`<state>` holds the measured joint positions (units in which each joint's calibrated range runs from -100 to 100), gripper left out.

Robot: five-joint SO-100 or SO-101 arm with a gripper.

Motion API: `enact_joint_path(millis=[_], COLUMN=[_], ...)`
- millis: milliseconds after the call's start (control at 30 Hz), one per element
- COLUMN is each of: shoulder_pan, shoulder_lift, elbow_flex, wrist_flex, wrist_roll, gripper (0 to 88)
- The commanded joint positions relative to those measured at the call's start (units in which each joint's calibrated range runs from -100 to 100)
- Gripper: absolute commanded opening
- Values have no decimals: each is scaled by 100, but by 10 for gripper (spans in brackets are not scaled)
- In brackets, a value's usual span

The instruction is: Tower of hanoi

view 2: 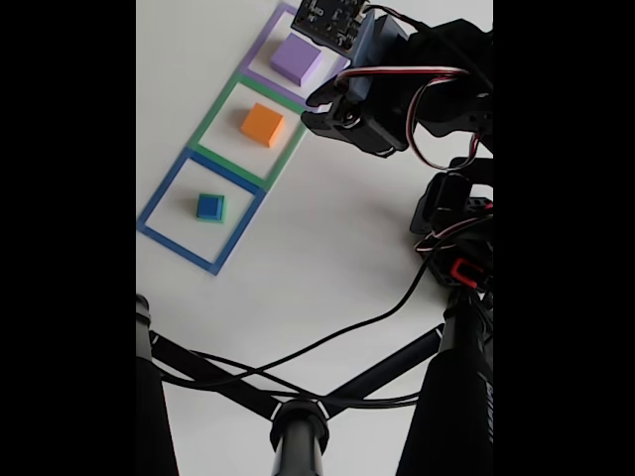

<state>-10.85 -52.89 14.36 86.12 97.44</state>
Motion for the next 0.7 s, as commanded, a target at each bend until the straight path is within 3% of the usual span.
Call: enact_joint_path(millis=[0,367,533,667], shoulder_pan=[-363,-814,-833,-766], shoulder_lift=[-60,-52,-391,-867], elbow_flex=[-845,-1391,-372,955], wrist_flex=[603,1162,652,-296], wrist_roll=[-166,-217,205,256], gripper=[1,11,124,222])
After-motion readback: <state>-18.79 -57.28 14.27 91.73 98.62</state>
